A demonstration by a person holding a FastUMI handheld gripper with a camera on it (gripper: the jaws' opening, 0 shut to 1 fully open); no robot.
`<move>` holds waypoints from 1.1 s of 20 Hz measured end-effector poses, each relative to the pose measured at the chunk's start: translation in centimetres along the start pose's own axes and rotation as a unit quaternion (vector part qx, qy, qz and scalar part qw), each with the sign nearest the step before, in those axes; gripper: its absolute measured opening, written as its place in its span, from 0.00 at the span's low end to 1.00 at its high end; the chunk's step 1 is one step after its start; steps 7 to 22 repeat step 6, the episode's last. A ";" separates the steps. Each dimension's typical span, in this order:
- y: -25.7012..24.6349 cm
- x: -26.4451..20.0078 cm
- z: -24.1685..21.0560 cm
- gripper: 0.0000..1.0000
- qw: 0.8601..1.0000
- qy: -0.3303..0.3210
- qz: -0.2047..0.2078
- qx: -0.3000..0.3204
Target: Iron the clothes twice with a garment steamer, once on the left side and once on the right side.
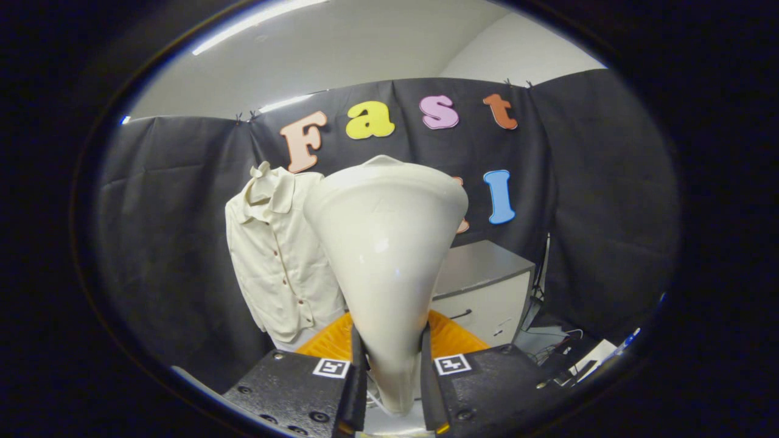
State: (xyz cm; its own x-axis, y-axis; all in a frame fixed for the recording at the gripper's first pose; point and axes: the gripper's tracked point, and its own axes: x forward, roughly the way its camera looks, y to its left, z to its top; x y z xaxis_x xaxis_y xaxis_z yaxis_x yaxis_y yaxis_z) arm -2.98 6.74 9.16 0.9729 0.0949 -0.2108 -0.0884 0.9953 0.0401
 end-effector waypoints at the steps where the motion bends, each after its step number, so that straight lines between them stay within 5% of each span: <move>1: -0.3 0.2 0.0 0.36 1.000 0.000 0.002 0.000; 22: -0.4 1.8 -0.6 0.36 1.000 0.012 0.016 0.003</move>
